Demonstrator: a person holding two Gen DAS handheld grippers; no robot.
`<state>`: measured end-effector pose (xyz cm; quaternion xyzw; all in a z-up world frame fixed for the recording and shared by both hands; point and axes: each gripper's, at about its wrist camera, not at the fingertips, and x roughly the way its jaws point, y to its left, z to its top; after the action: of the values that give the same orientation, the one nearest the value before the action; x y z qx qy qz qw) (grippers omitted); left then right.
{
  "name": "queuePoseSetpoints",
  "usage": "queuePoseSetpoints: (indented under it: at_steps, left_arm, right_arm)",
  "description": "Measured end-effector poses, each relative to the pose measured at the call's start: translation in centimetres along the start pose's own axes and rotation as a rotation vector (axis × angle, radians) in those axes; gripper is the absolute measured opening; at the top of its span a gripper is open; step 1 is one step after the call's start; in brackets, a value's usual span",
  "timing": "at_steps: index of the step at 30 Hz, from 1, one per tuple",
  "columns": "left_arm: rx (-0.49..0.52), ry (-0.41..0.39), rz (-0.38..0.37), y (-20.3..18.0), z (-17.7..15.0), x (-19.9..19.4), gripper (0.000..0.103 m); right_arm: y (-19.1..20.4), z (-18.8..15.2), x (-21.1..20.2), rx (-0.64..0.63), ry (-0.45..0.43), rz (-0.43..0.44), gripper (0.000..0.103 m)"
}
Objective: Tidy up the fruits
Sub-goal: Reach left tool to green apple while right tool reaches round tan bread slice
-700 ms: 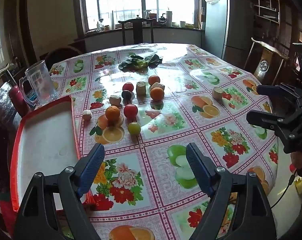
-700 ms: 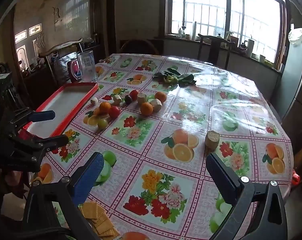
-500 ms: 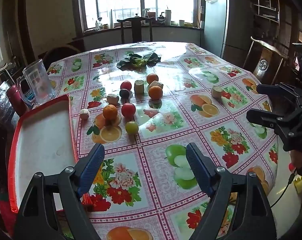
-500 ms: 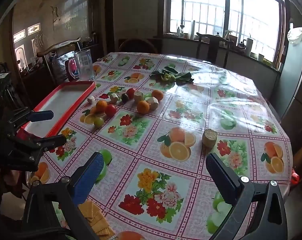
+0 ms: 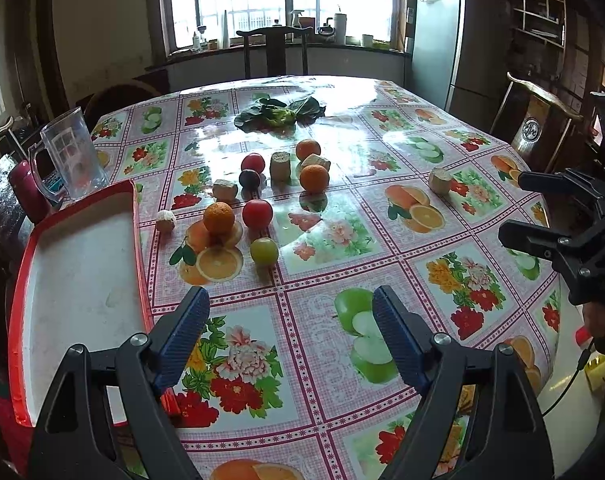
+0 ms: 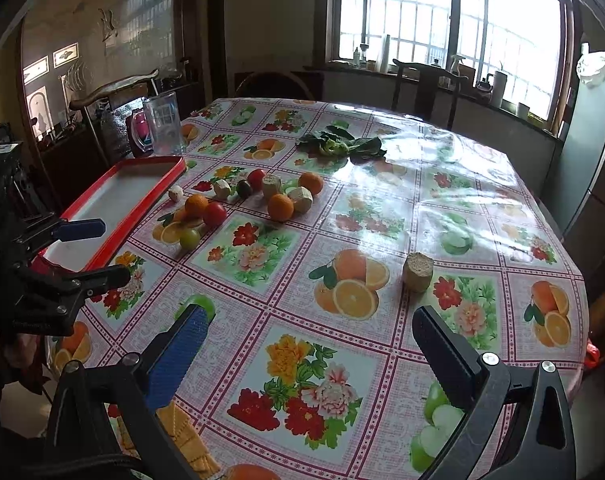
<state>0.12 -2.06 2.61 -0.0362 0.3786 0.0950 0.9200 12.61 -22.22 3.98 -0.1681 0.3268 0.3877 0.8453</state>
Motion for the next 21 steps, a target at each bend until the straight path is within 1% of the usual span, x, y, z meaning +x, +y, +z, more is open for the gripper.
queuePoseSetpoints:
  at_steps: [5,9,14,16,21]
  left_arm:
    - [-0.023,0.013,-0.017,0.5,-0.1,0.4,0.084]
    - [-0.032,0.017,-0.021,0.7,-0.1,0.7,0.084]
    - [-0.048,0.021,-0.036,1.0,-0.2,1.2,0.084]
    - [-0.059,0.025,-0.046,1.2,-0.2,1.4,0.084]
    - [-0.066,0.041,-0.043,1.4,-0.1,2.3,0.084]
  right_arm:
    - [-0.1,0.0,0.6,0.010,0.025,0.009,0.103]
    - [-0.1,-0.1,0.9,0.011,0.021,0.014,0.103]
    - [-0.3,-0.2,1.5,0.018,0.043,0.024,0.103]
    - [-0.5,-0.3,1.8,0.028,0.067,0.034,0.103]
    - [-0.9,-0.5,2.6,0.029,0.063,0.028,0.103]
